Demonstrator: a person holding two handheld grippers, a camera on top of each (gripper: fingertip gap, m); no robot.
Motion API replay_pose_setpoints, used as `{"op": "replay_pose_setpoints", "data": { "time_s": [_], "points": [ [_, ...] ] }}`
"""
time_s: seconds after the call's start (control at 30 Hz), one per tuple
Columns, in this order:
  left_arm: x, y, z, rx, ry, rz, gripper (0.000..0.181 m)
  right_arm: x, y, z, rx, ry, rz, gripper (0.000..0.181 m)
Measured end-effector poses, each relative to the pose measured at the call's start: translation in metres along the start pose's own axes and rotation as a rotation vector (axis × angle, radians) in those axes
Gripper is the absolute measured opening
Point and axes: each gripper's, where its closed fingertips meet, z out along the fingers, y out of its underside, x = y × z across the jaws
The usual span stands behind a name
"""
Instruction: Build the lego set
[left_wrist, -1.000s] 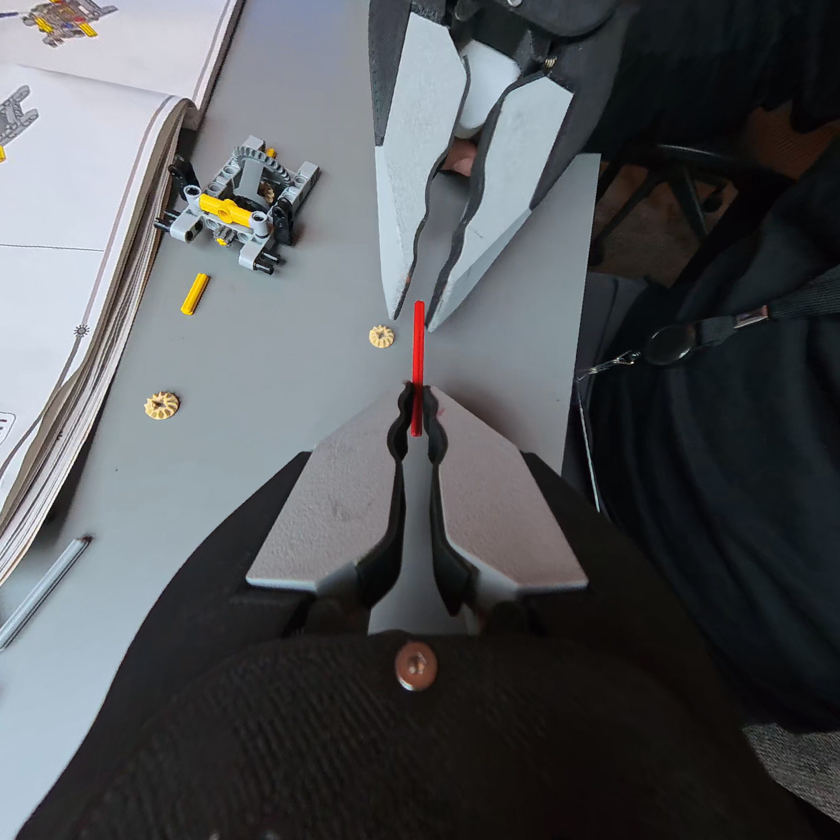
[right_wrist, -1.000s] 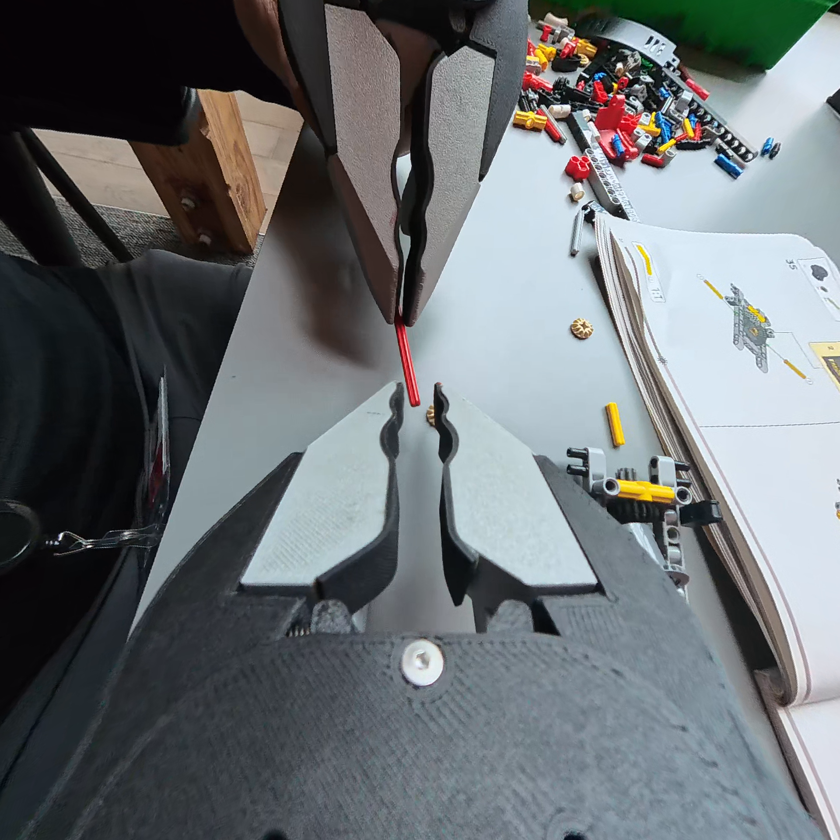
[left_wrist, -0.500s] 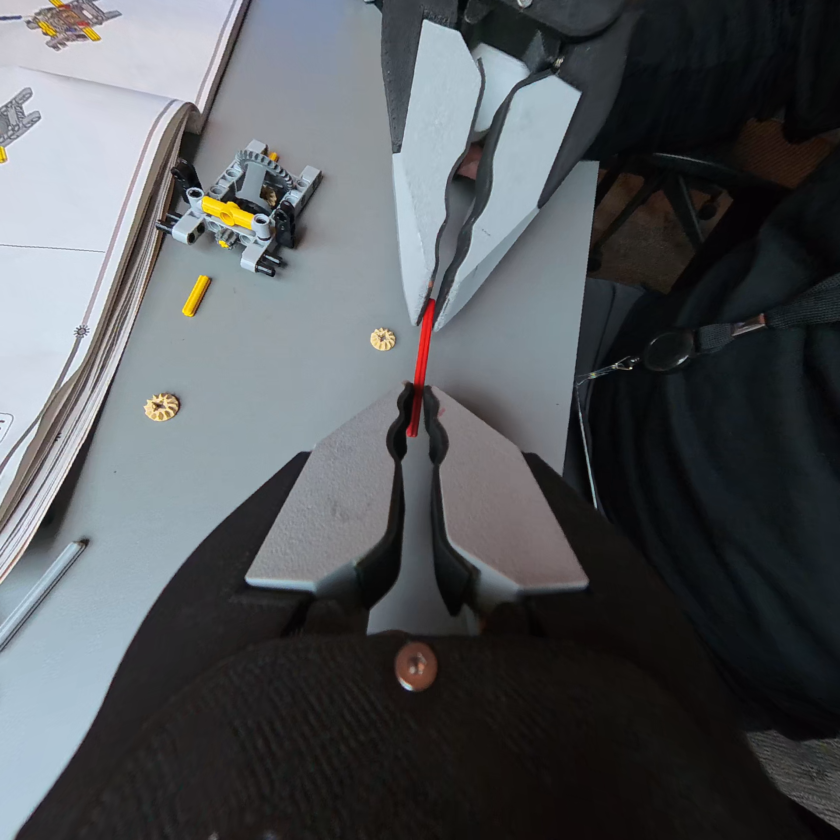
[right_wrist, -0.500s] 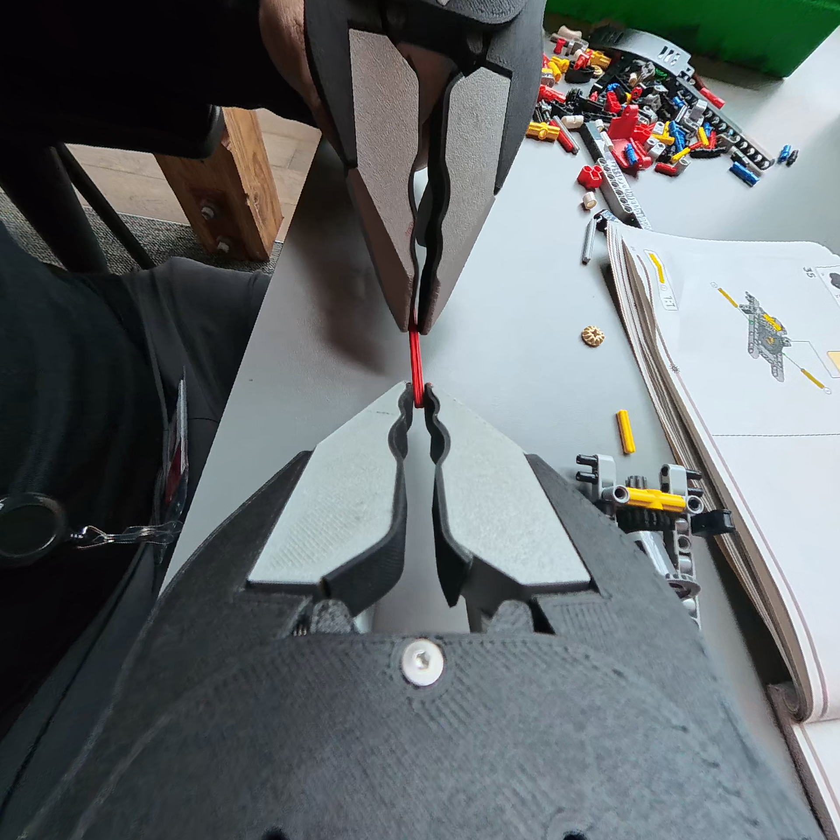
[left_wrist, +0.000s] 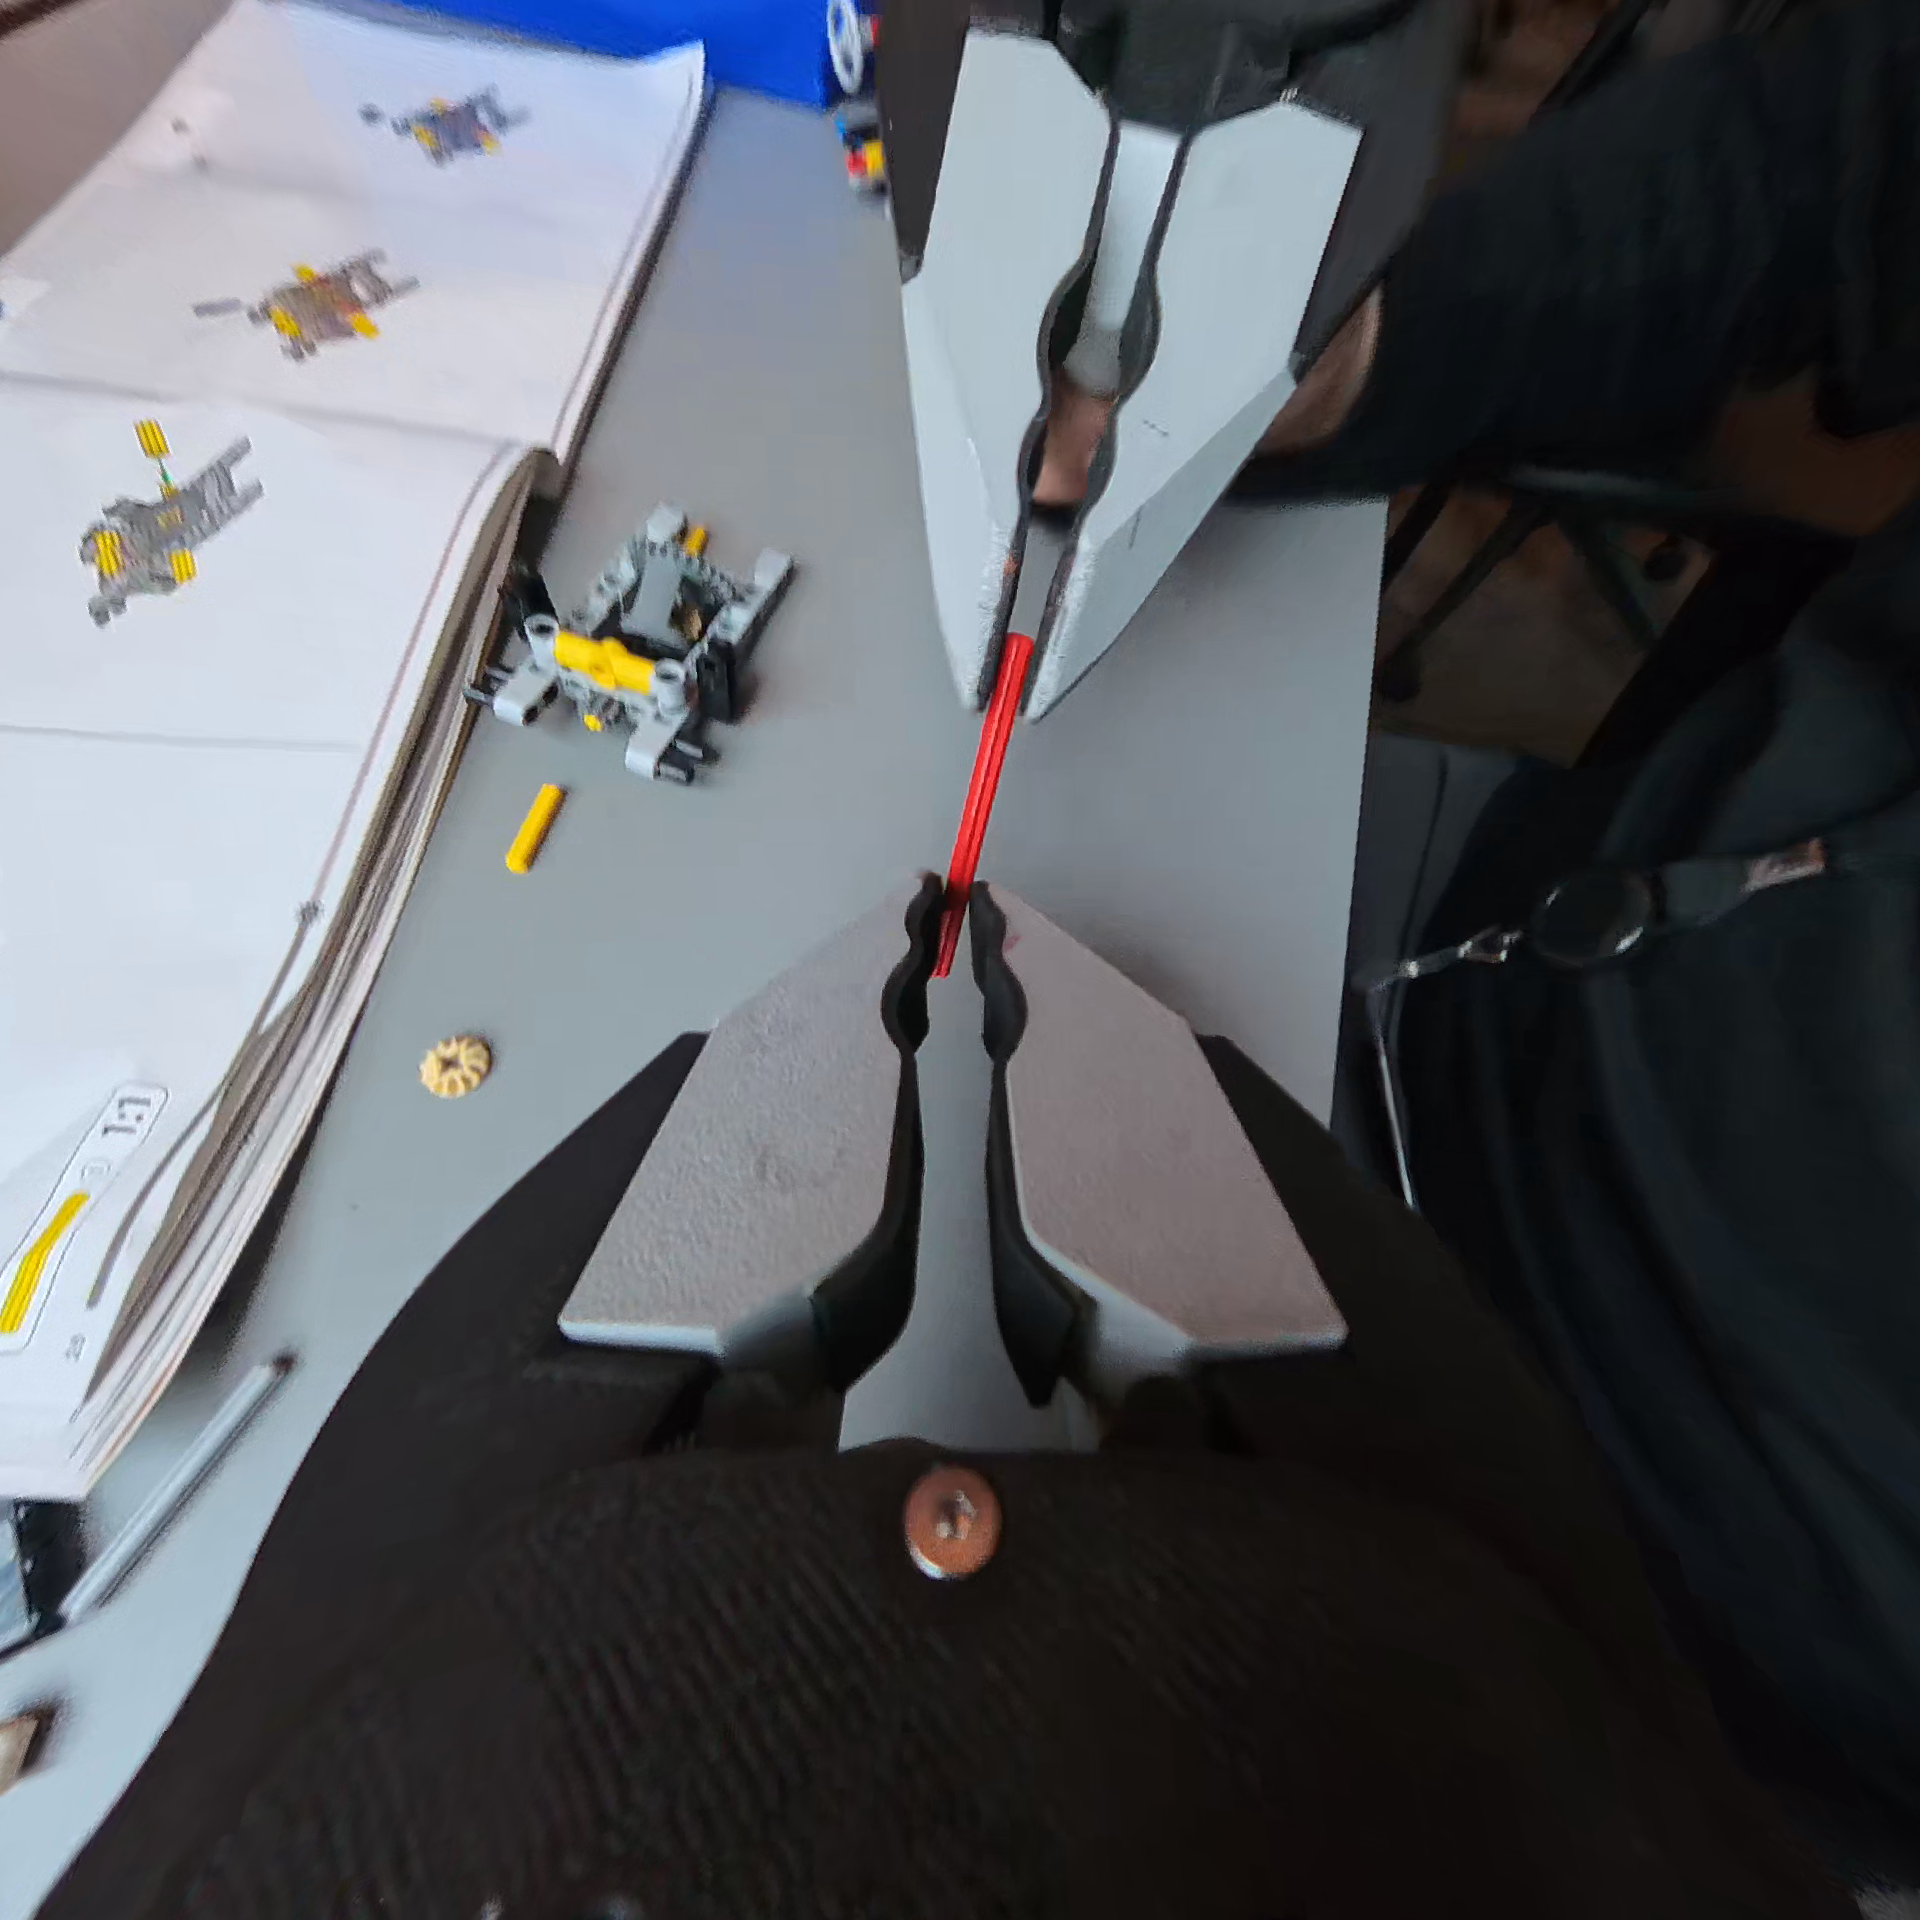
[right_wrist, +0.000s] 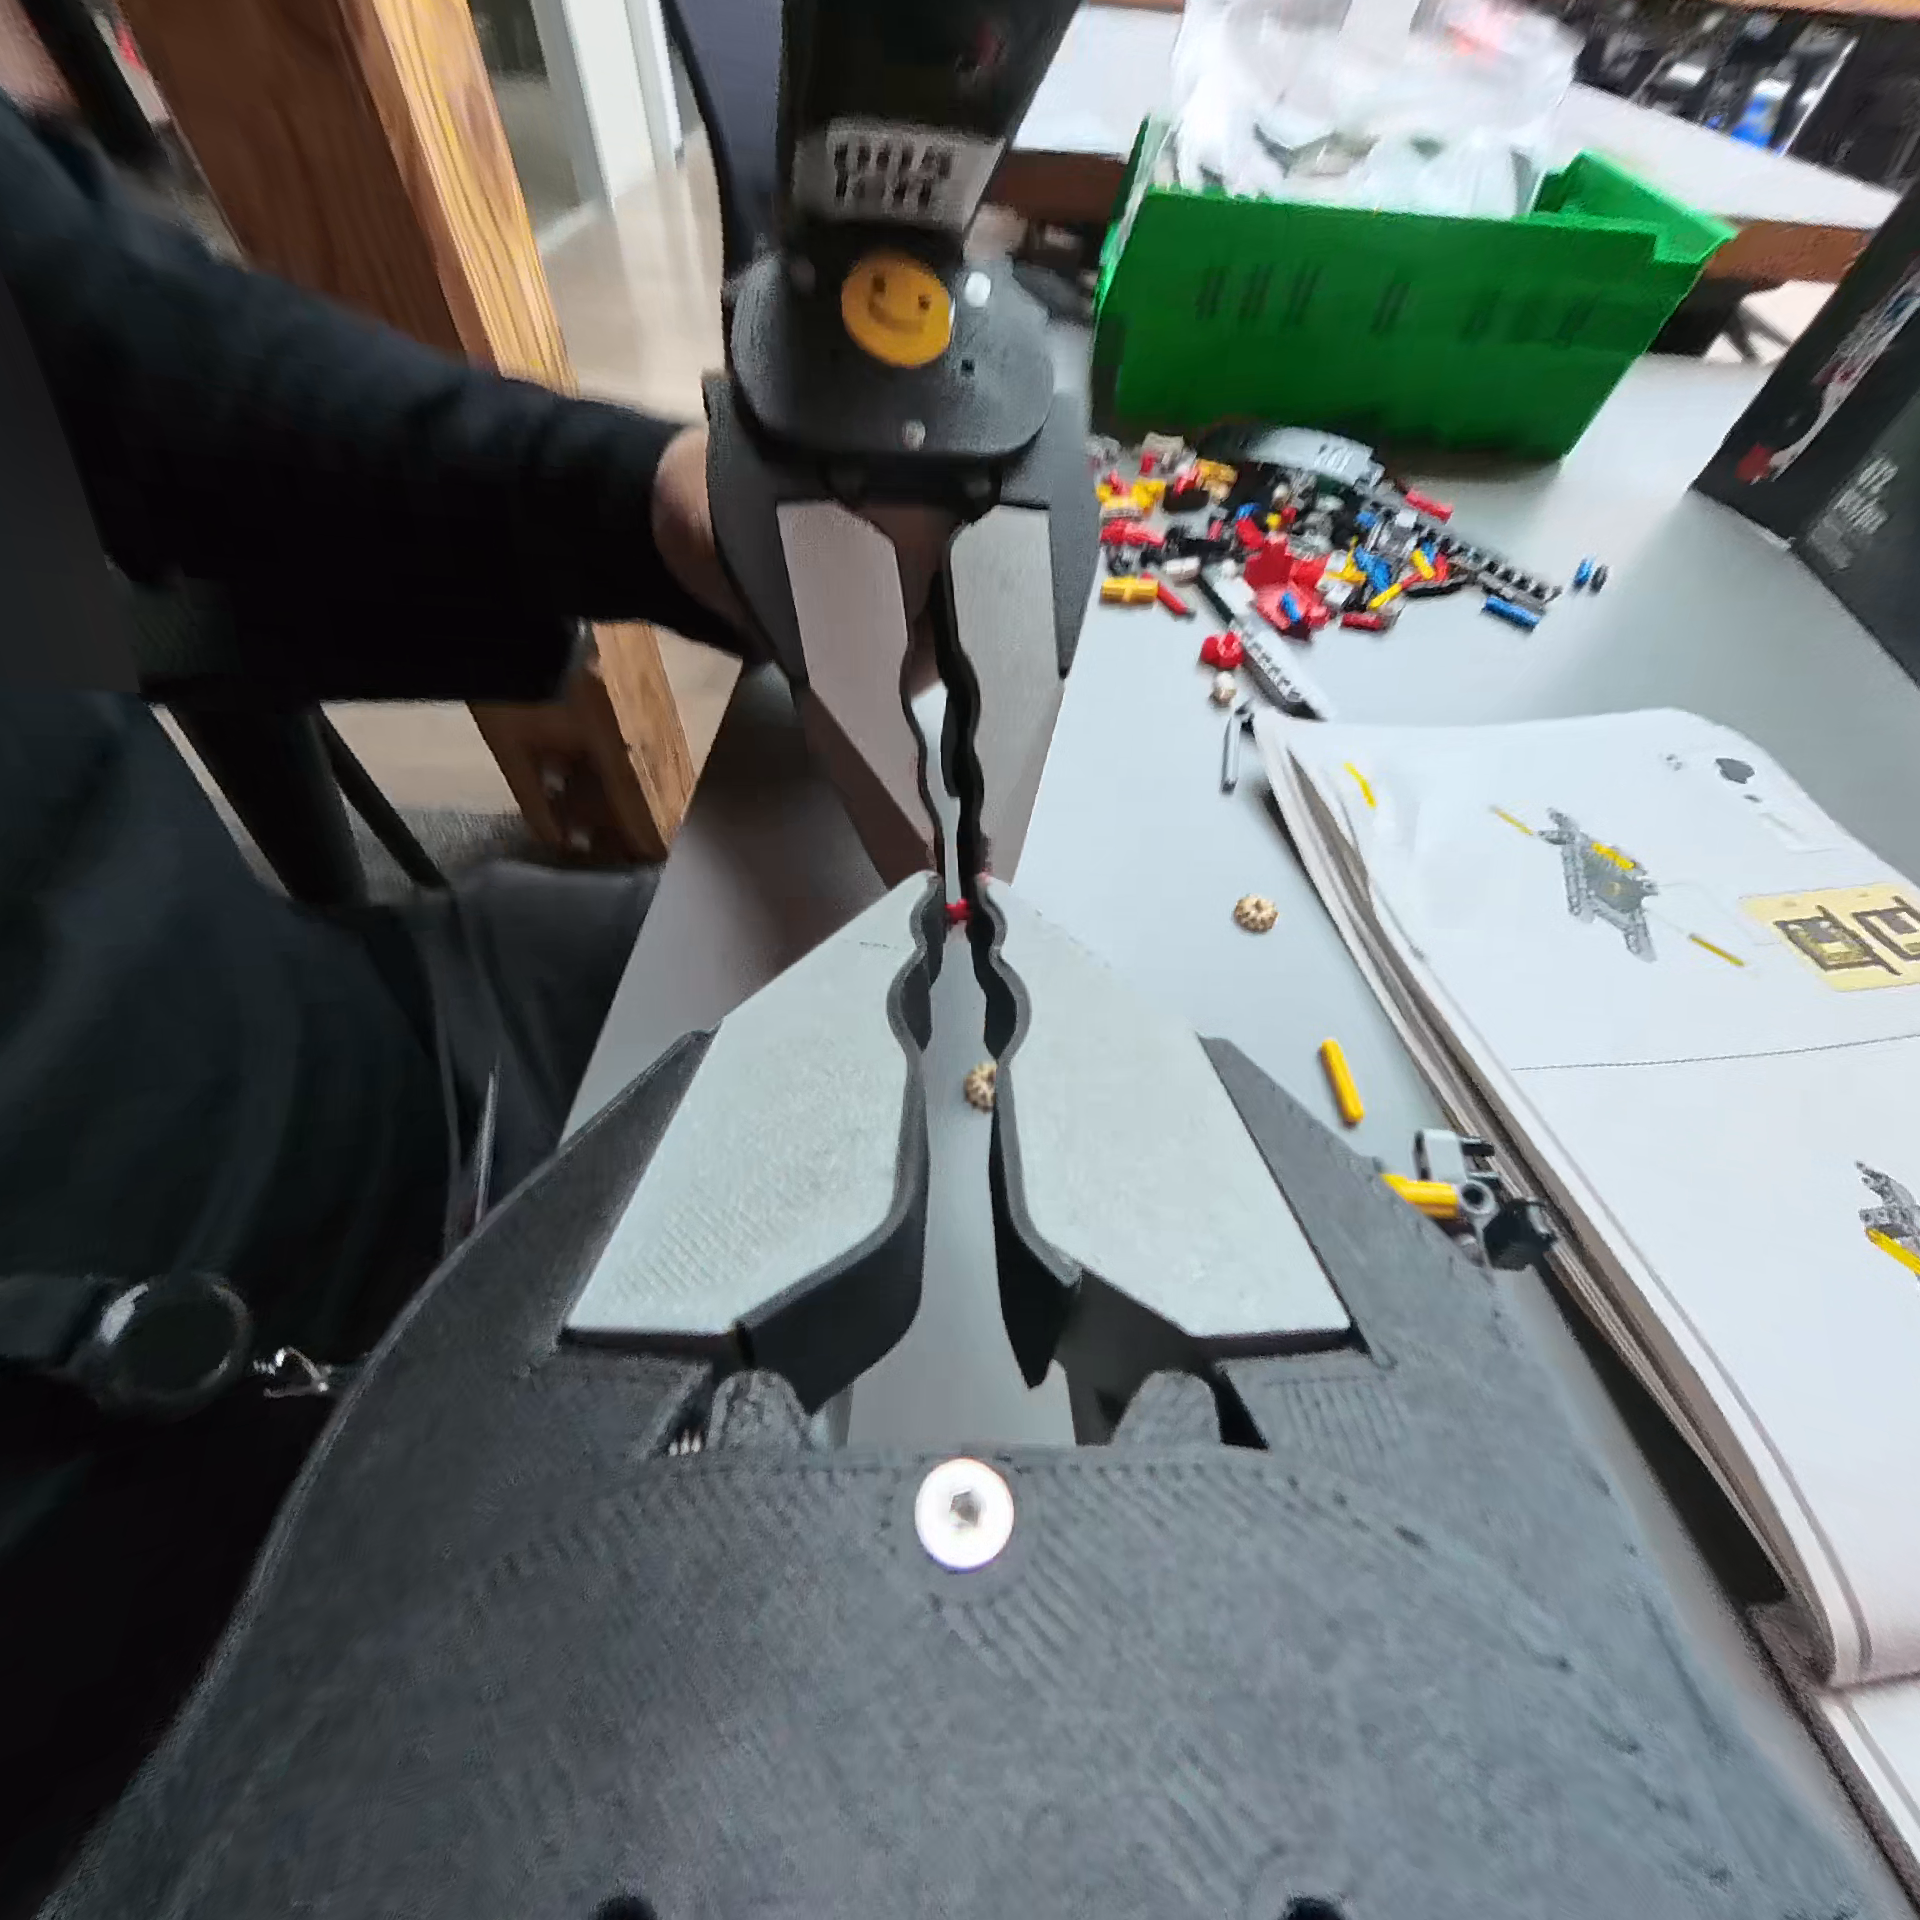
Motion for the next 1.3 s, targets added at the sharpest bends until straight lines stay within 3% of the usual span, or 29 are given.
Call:
{"op": "replay_pose_setpoints", "data": {
  "time_s": [0.2, 0.47, 0.63, 0.73, 1.1, 1.2, 1.3],
  "points": [
    [0.000, -0.018, 0.003, 0.104, 0.005, -0.014, 0.001, 0.013, -0.023, -0.020, 0.168, 0.026, 0.078, 0.007],
    [-0.004, -0.036, 0.003, 0.218, -0.007, -0.051, 0.001, 0.020, -0.025, -0.029, 0.200, 0.042, 0.111, 0.012],
    [-0.004, -0.039, 0.002, 0.270, 0.044, -0.109, 0.001, 0.017, -0.017, -0.020, 0.162, 0.003, 0.142, 0.014],
    [0.000, -0.035, 0.009, 0.241, 0.054, -0.102, 0.002, 0.014, -0.014, -0.013, 0.131, 0.009, 0.120, 0.001],
    [0.003, -0.029, 0.021, 0.163, 0.043, -0.068, 0.002, 0.009, -0.007, 0.002, 0.063, -0.004, 0.088, 0.000],
    [0.000, -0.032, 0.018, 0.193, 0.027, -0.073, 0.001, 0.013, -0.008, -0.004, 0.068, 0.007, 0.079, 0.022],
    [-0.005, -0.039, 0.006, 0.279, 0.029, -0.111, 0.001, 0.029, -0.014, -0.023, 0.119, 0.114, 0.038, 0.021]
  ]
}}
